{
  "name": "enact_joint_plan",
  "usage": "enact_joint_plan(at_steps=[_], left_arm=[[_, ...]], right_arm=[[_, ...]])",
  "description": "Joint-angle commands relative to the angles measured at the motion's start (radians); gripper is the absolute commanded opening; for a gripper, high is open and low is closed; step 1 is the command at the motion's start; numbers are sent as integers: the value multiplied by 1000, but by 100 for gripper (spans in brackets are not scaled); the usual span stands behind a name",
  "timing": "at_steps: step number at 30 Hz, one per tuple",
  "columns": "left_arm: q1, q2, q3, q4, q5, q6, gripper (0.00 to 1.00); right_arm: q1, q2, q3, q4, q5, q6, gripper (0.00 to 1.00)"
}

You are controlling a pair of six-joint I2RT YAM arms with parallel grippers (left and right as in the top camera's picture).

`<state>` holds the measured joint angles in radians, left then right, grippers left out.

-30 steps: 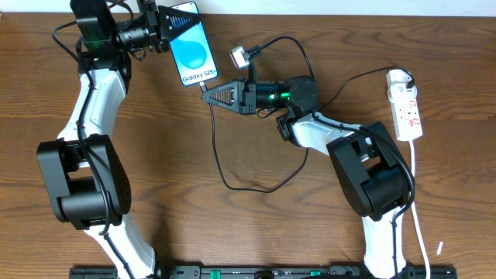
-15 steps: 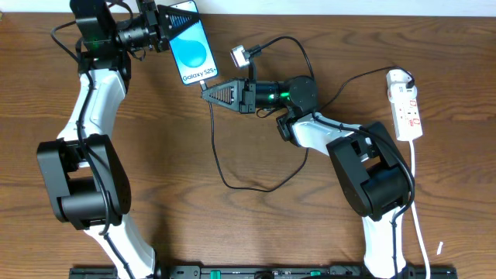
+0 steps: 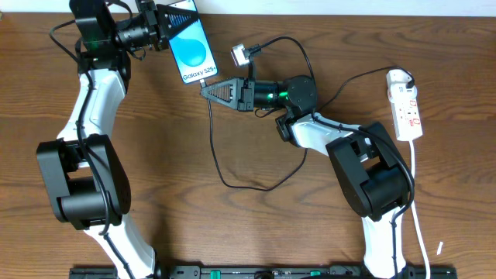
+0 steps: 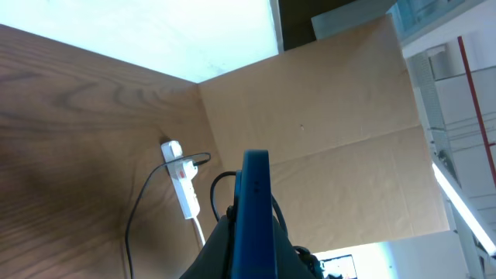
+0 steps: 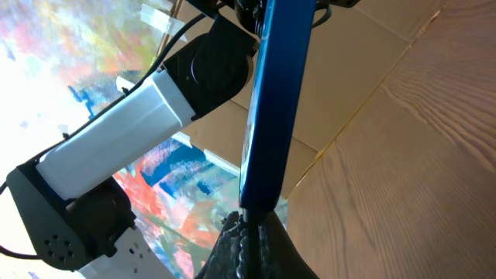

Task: Plug charger to phone and switch on socket
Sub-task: 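Push the plug up into the phone's port with the right gripper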

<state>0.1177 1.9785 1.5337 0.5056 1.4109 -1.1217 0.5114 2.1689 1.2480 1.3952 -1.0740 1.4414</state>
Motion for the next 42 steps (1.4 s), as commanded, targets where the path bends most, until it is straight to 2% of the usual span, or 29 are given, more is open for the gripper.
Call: enact_joint_plan(at_steps=[1,38,40,42], left_arm=[[-13,-32,8,5,138,45,7],[-29,-32,8,5,159,56,7],[-29,-32,8,5,159,56,7],[-29,-32,8,5,159,56,7]], right_arm=[[-8,0,6,-2,141,13,1],[-6,0,6,-45,170,12,1],[-6,0,6,-45,163,12,4],[-6,0,6,-45,158,12,15]])
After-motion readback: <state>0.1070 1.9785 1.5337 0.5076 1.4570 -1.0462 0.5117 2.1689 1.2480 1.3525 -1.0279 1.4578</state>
